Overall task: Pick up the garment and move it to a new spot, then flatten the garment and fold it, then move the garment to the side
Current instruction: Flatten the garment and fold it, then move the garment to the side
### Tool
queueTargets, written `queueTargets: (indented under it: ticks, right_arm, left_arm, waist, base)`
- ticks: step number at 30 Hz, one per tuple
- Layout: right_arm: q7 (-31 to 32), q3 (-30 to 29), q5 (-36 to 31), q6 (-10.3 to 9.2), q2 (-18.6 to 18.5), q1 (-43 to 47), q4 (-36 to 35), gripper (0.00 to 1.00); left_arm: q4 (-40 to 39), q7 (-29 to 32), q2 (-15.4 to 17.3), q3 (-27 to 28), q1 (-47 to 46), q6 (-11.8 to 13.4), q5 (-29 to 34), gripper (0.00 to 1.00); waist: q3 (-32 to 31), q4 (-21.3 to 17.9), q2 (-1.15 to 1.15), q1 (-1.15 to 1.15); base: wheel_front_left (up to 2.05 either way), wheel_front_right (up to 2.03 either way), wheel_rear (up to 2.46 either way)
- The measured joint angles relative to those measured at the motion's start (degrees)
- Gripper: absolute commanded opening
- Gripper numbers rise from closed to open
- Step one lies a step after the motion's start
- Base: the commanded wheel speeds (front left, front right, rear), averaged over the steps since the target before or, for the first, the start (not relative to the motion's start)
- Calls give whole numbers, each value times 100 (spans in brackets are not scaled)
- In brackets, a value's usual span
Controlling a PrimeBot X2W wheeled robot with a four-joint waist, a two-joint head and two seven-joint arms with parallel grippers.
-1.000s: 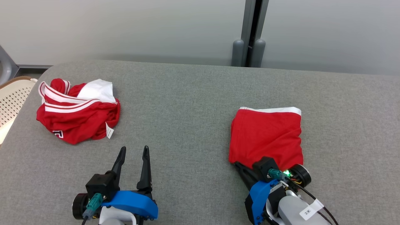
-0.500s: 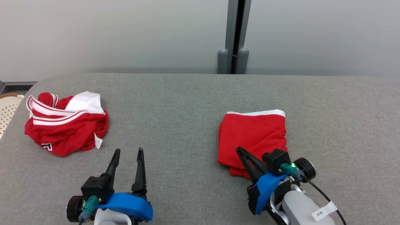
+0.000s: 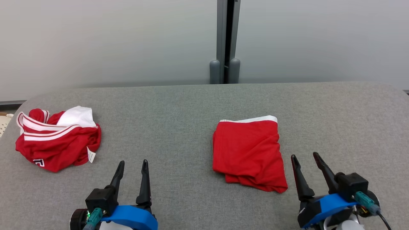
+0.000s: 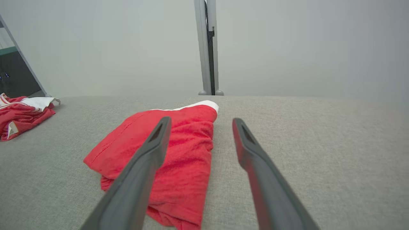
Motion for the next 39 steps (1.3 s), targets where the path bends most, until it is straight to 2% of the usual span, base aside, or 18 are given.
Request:
queueTargets:
  ticks: [8,28,35,39]
  right_arm:
    - [0,-231,175,0,3,375,-312,100]
    - [0,-280,96,0,3,363,-160,100]
    - [41,-260,-214,0,4,-121,2,100]
    - [676,-343,-348,0,2,-757,170,100]
  left_arm:
    - [46,-1,-33,188,233,-25,90,100]
    - [62,-1,-168,348,354,-119,200,100]
    - [56,-1,-208,350,327,-126,226,100]
    - [38,-1,-230,342,229,-164,241,100]
  waist:
    - [74,-35,0,0]
    - [194,44,0,0]
    - [283,47,0,1]
    - [405,75,0,1]
  base:
    - [0,0,0]
    - [0,0,0]
    - [0,0,0]
    - [0,0,0]
